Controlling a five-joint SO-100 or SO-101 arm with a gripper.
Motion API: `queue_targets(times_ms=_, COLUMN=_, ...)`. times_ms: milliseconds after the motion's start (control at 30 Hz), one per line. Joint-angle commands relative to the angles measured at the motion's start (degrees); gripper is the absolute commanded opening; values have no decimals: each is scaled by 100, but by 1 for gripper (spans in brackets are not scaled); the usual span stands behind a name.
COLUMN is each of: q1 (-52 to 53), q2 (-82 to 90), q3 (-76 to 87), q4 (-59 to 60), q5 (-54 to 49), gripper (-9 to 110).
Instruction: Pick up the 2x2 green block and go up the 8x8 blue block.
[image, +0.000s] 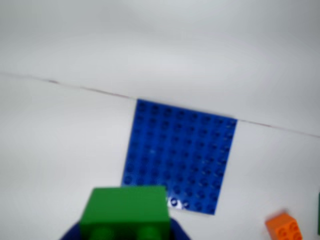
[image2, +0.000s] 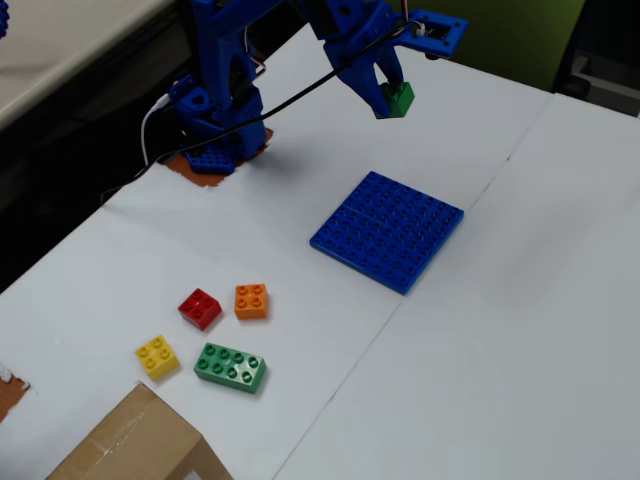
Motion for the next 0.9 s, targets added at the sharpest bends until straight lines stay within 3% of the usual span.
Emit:
queue_targets(times_ms=0, q1=123, q2=281, q3=9, q4=114, q5=-26, gripper=0)
queue_targets(times_ms=867, q1=615, q2=-88, q3=-18, q4=-123, q5=571, gripper=0)
